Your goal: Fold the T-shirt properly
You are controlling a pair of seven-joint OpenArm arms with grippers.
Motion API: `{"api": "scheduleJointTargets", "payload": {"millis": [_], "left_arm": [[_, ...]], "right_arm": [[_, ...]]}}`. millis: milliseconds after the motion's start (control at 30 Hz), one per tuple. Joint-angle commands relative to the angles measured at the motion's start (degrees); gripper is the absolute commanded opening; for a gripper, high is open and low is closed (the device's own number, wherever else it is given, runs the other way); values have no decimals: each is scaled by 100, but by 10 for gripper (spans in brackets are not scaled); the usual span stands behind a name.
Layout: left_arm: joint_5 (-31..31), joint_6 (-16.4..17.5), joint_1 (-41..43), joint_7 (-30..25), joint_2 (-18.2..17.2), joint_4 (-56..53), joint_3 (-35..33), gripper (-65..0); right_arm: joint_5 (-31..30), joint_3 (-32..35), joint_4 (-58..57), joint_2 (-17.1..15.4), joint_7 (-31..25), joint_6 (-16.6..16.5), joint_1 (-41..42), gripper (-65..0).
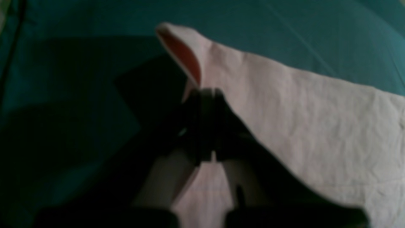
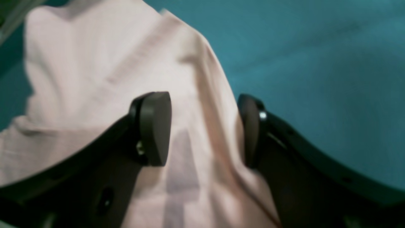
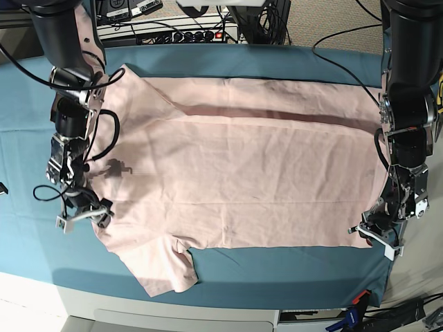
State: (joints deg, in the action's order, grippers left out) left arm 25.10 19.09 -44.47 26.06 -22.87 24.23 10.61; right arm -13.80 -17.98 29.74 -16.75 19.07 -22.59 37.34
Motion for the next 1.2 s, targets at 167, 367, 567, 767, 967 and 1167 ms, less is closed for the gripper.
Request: {"api": "scheduleJointTargets", "payload": {"millis": [167, 367, 567, 767, 967, 1167], "left_arm": [[66, 50, -203, -81, -79, 76, 17, -650], [66, 48, -199, -79, -81, 76, 17, -650], [66, 48, -140, -83, -79, 76, 17, -650], [68, 48, -122, -83, -83, 76, 17, -650], [68, 138, -122, -83, -122, 79, 17, -650], [619, 804, -122, 9, -269, 142, 17, -650]], "right_arm": [[-81, -7, 92, -72, -120, -57, 267, -321], [-72, -7, 92, -72, -120, -57, 264, -448], [205, -7, 92, -72, -118, -59, 264, -638], [337, -7, 92, -111, -114, -280, 264, -650], [337, -7, 92, -247, -114, -997, 264, -650], [339, 153, 96, -442, -155, -1357, 264, -650]]}}
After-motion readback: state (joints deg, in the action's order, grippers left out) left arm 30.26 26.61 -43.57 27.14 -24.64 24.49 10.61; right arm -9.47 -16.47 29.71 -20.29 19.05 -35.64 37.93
